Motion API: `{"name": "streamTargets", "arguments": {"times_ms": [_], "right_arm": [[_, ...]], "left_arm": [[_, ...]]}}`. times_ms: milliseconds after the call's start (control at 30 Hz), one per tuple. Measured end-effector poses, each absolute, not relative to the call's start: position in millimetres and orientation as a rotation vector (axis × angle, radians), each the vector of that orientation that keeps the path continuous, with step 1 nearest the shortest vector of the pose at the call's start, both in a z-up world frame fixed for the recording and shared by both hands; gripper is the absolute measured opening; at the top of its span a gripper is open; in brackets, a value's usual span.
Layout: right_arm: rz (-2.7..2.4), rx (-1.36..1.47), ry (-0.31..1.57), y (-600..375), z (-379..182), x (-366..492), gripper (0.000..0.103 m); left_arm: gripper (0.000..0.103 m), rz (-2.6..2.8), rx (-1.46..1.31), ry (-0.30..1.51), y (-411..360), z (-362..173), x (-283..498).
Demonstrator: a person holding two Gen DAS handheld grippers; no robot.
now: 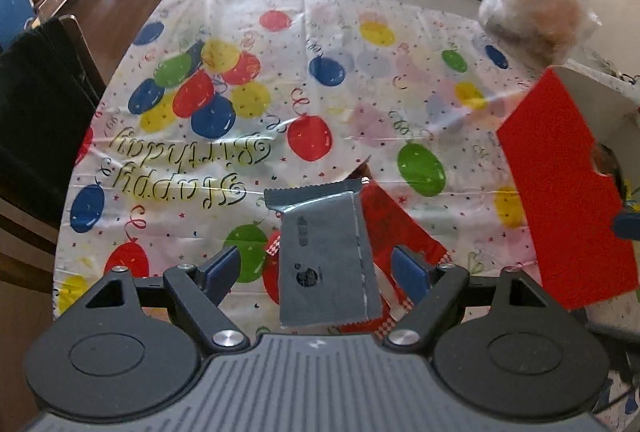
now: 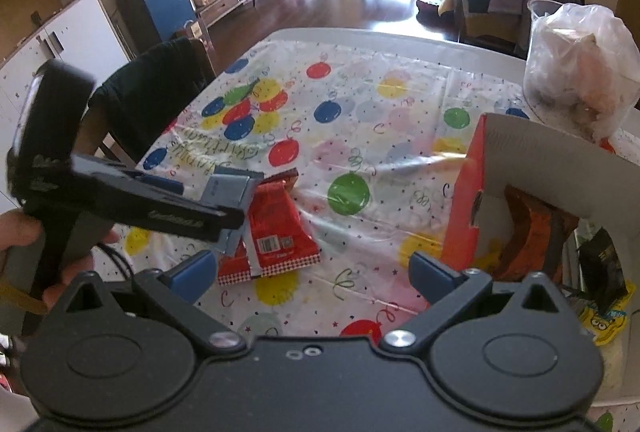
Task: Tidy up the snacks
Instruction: 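Grasp the grey-blue packet with left tool while right tool grasps red chip bag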
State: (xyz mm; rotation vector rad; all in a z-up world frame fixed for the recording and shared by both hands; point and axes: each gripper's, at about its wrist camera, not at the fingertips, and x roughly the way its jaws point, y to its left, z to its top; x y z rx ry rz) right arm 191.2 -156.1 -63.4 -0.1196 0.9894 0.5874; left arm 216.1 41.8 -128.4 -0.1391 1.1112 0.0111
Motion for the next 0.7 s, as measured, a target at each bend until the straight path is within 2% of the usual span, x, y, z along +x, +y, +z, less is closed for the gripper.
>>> {"name": "streamTargets", "arguments": {"times_ms": [267, 367, 533, 700], "right_arm": [[0.582, -0.140, 1.029, -145, -75, 195, 0.103], [0.593, -0.161, 1.037, -138, -78, 196, 0.103], [0.625, -0.207, 1.039, -121, -85, 199, 0.103], [0.668, -0.274, 1.021, -102, -94, 205, 0.103]], "left_arm": [[0.080, 0.026, -0.198, 1.139, 48, -143, 230], [0.066, 0.018, -0.209, 1.154, 49, -146, 233], [0.052, -0.011, -0.236, 1.145, 52, -145, 232], [0.046, -0.011, -0.266, 1.134, 61, -144, 230]]}}
